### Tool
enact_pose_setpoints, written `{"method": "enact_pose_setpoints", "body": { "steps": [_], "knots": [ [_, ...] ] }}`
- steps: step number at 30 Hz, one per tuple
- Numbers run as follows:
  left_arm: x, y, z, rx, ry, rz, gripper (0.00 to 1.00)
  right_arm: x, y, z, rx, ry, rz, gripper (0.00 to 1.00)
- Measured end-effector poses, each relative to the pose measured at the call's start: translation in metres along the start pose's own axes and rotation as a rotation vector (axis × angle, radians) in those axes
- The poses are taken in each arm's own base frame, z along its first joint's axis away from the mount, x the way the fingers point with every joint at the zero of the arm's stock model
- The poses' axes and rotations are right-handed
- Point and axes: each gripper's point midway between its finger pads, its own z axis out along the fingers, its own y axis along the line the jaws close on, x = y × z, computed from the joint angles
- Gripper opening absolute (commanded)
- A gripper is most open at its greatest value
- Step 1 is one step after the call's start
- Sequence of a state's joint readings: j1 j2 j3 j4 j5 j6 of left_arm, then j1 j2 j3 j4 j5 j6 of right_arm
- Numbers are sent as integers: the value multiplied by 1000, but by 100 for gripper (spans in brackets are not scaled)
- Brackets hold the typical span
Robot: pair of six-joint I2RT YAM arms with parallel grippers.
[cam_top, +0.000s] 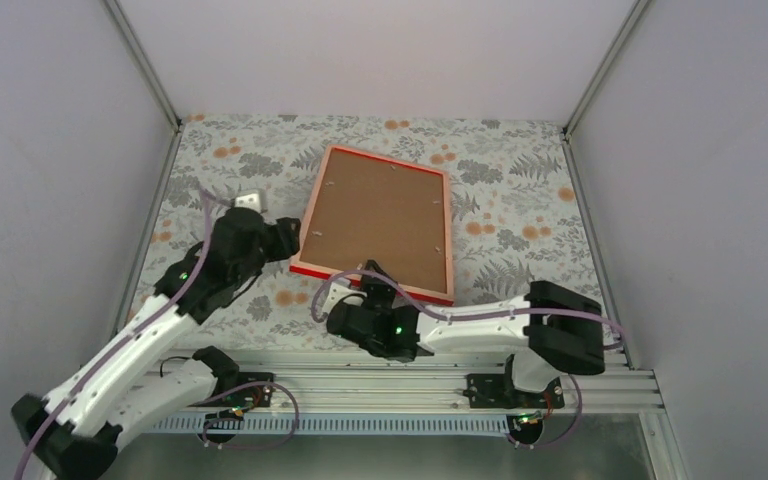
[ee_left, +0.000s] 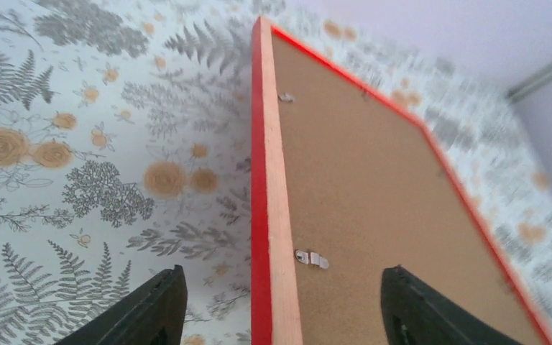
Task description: Take the photo out of the frame
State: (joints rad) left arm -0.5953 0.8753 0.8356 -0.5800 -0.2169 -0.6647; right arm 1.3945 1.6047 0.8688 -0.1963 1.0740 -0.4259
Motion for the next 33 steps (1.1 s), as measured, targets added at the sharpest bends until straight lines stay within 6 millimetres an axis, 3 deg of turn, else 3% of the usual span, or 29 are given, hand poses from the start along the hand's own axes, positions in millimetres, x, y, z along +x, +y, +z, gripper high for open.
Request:
{"method": "enact_pose_setpoints", "body": {
  "steps": [5, 10, 16, 25, 33],
  "knots": [
    [-24, 9, -47, 52, -165, -93, 87, -21, -34, -16, -6, -81, 142, 4],
    [-24, 27, -70, 70, -260, -161, 94, -35, -54, -27, -21, -165, 252, 4],
    [-18, 40, -78, 70, -306, -207, 100, -48, -72, -38, -39, -262, 368, 4],
    [-14, 50, -81, 62, -336, -233, 100, -41, -110, -46, -86, -421, 638, 4],
    [-5, 54, -70, 37, -307, -222, 100, -38, -117, -45, -133, -492, 755, 4]
  ]
}}
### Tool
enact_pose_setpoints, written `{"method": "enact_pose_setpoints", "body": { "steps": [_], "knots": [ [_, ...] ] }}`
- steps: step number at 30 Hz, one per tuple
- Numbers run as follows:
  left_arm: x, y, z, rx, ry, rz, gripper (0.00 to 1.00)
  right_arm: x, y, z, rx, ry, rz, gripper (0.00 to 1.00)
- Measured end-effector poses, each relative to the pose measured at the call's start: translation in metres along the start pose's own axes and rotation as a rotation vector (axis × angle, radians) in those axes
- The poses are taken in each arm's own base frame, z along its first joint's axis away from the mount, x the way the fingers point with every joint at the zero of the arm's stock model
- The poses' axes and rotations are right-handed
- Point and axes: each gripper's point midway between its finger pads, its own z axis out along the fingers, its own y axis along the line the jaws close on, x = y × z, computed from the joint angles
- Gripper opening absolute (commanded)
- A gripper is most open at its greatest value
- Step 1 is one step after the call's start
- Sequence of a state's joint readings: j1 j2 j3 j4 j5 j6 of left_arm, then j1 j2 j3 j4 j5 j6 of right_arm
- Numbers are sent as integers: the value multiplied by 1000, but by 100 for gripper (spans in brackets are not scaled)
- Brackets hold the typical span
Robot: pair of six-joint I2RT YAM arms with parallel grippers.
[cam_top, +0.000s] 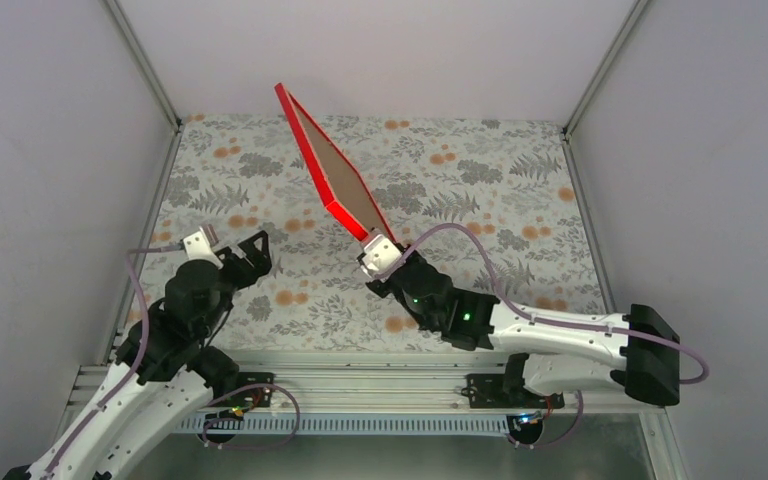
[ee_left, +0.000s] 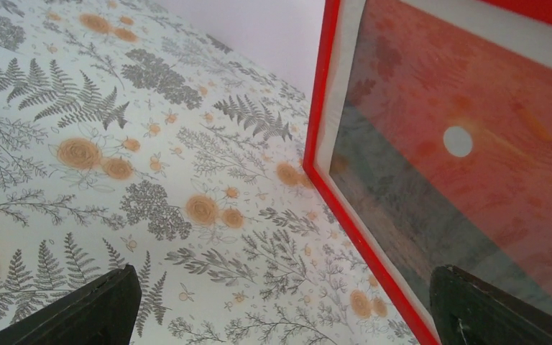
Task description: Take the photo out of the frame
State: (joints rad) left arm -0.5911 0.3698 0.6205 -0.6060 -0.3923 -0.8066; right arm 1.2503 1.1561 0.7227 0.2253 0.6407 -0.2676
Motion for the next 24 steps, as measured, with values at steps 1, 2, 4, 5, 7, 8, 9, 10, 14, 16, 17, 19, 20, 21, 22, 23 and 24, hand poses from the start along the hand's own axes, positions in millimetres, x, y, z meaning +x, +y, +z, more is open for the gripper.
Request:
{"method": "enact_pose_setpoints", "body": {
  "steps": [1, 2, 4, 5, 7, 8, 9, 10, 14, 16, 17, 19, 20, 21, 22, 23, 24],
  "knots": [
    [1, 0, 1, -3, 4, 2, 100, -1, 0, -1, -7, -8, 12, 4],
    [2, 0, 2, -5, 6, 3, 100, -2, 0, -1, -20, -19, 29, 4],
    [4, 1, 5, -12, 13, 7, 100, -5, 0, -3, -42, -39, 60, 4],
    [4, 0, 6, -13, 15, 6, 100, -7, 0, -4, -57, -51, 81, 4],
    [5, -1, 9, -16, 20, 7, 100, -10, 2, -6, -89, -73, 119, 4],
    [5, -1, 10, -16, 21, 7, 100, -11, 2, -7, -103, -82, 135, 4],
    [6, -1, 11, -18, 22, 8, 100, -12, 3, -8, -119, -92, 154, 4],
    [6, -1, 11, -20, 24, 9, 100, -12, 4, -10, -136, -100, 170, 4],
    [7, 0, 13, -30, 24, 13, 100, -14, 3, -15, -201, -130, 249, 4],
    [7, 1, 14, -39, 23, 16, 100, -15, 2, -17, -231, -138, 293, 4],
    [7, 3, 14, -46, 22, 18, 100, -16, 0, -18, -247, -143, 317, 4],
    [7, 4, 15, -55, 22, 21, 100, -17, -2, -19, -272, -148, 358, 4],
    [7, 4, 16, -59, 22, 22, 100, -17, -2, -20, -291, -150, 379, 4],
    [8, 5, 16, -64, 23, 25, 100, -17, -1, -21, -305, -152, 394, 4],
    [7, 6, 17, -71, 21, 26, 100, -17, -1, -22, -322, -154, 412, 4],
    [8, 8, 17, -80, 20, 29, 100, -18, -1, -23, -340, -155, 426, 4],
    [8, 9, 17, -88, 20, 32, 100, -19, 0, -24, -358, -156, 441, 4]
  ]
}}
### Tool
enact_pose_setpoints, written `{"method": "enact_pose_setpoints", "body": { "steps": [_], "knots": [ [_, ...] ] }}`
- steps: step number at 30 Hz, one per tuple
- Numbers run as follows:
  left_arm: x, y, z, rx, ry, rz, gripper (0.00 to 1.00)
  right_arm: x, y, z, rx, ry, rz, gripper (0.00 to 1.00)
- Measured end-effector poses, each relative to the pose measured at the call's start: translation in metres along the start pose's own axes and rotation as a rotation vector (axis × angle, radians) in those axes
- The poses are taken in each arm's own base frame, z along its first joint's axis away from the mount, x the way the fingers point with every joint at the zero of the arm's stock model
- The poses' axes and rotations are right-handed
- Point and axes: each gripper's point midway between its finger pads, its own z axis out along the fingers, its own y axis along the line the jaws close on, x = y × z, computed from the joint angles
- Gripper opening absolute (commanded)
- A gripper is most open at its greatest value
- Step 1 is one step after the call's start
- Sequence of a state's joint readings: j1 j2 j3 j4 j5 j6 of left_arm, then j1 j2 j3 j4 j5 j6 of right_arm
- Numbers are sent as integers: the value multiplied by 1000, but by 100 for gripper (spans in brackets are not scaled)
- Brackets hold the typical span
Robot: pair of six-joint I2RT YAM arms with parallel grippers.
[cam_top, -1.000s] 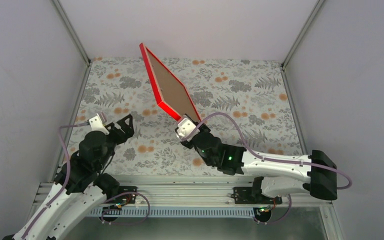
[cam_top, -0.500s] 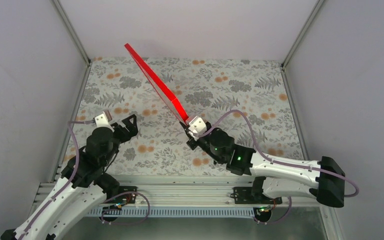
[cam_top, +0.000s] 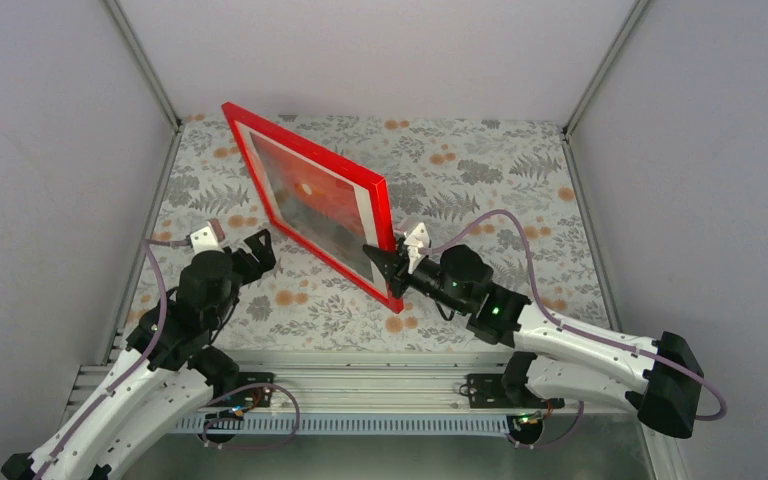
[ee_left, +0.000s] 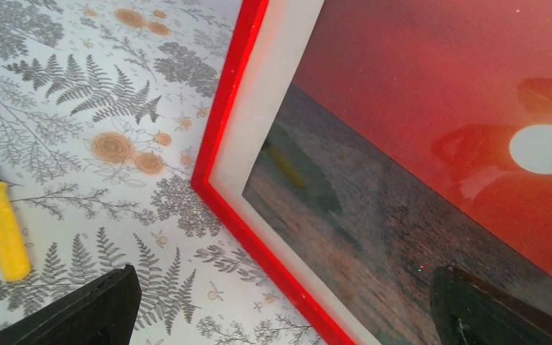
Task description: Take the photo out of the frame
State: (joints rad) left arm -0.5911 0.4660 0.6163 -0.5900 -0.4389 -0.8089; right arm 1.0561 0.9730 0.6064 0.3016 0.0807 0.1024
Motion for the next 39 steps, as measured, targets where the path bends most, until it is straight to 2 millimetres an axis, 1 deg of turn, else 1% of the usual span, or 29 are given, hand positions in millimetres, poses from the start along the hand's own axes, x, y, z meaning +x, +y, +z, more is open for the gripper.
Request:
{"method": "enact_pose_setpoints", "body": {
  "steps": [4, 9, 12, 16, 19, 23, 25, 27, 30, 35, 39],
  "knots": [
    [-3, 4, -2, -29, -8, 8, 100, 0, 3, 0, -61, 8, 72, 4],
    [-11, 5, -6, -44, -26, 10, 100, 1, -5, 0, -93, 23, 181, 4],
    [-12, 6, -6, -61, -22, 22, 100, 3, -19, 0, -91, 41, 256, 4],
    [-9, 8, -2, -90, -4, 45, 100, 13, -43, -1, -70, 95, 366, 4],
    [-7, 8, 2, -107, 13, 60, 100, 25, -60, -5, -58, 154, 445, 4],
    [0, 9, 10, -135, 41, 92, 100, 46, -74, -14, -75, 250, 546, 4],
    [4, 10, 15, -154, 60, 113, 100, 53, -81, -16, -81, 276, 582, 4],
    [8, 12, 19, -174, 76, 133, 100, 57, -84, -19, -103, 290, 605, 4],
    [12, 15, 25, -204, 93, 162, 100, 67, -81, -26, -149, 321, 643, 4],
    [7, 20, 38, -266, 113, 202, 100, 88, -74, -37, -223, 390, 723, 4],
    [8, 32, 52, -323, 152, 216, 100, 107, -73, -43, -240, 465, 809, 4]
  ]
}}
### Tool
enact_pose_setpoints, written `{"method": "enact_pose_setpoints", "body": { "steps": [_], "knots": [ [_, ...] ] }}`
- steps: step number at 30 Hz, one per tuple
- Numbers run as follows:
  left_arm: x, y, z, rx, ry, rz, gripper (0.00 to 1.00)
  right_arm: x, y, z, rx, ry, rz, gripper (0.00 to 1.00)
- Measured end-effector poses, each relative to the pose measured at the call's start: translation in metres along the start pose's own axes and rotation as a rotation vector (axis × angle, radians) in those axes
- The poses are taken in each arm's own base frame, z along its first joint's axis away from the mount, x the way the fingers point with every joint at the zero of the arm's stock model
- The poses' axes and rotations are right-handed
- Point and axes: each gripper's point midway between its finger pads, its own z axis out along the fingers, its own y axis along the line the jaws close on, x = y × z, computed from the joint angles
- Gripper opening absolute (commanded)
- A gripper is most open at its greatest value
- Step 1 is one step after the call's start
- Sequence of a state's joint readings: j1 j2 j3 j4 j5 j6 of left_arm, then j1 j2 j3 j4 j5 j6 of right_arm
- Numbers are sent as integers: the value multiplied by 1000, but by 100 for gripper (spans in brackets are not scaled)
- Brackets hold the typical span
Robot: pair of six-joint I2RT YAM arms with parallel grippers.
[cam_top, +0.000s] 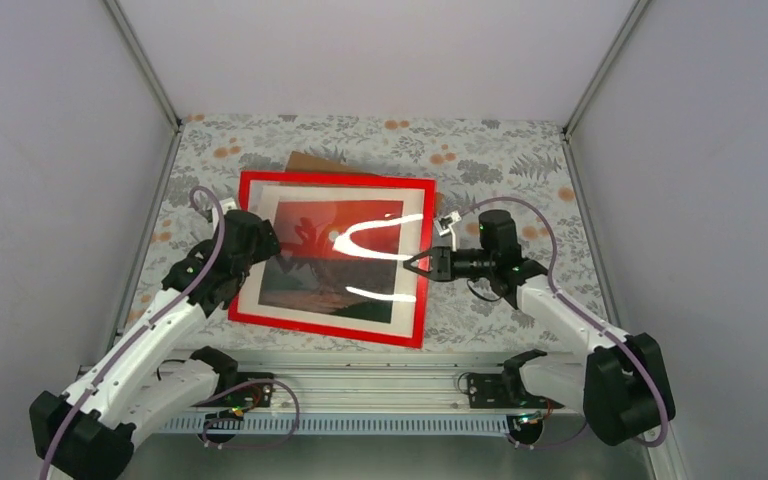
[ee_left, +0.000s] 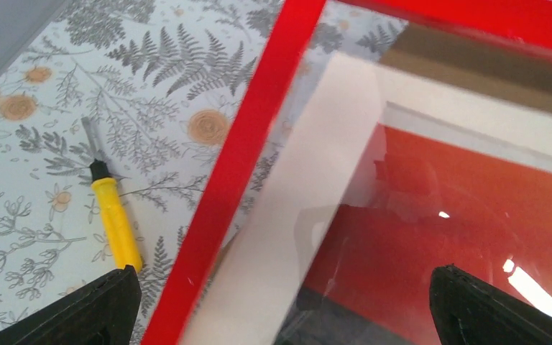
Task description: Take the photo out of the frame
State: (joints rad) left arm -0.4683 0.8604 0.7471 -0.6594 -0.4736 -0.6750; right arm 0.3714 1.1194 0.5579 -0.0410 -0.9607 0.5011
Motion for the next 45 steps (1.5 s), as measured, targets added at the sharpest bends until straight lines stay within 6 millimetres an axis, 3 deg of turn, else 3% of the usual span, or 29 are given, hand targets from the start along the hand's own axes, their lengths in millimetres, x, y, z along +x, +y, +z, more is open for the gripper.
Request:
{"method": "enact_pose_setpoints", "body": {
  "steps": [8, 16, 23, 32, 39, 45],
  "knots": [
    [5, 19, 19, -27, 57, -24, 100, 31, -46, -4, 82, 78, 235, 4],
    [16, 17, 30, -6, 124, -22, 100, 58, -87, -1, 242, 152, 422, 4],
    [38, 18, 50, -9, 198, -12, 100, 82, -132, 0, 413, 215, 516, 7],
    [65, 20, 69, -18, 278, 1, 100, 60, -148, -1, 506, 197, 455, 26],
    [76, 22, 77, -32, 312, 9, 100, 40, -164, -11, 630, 147, 371, 40],
    [82, 28, 81, -66, 329, 9, 100, 30, -173, -23, 724, 106, 313, 47]
  ]
}}
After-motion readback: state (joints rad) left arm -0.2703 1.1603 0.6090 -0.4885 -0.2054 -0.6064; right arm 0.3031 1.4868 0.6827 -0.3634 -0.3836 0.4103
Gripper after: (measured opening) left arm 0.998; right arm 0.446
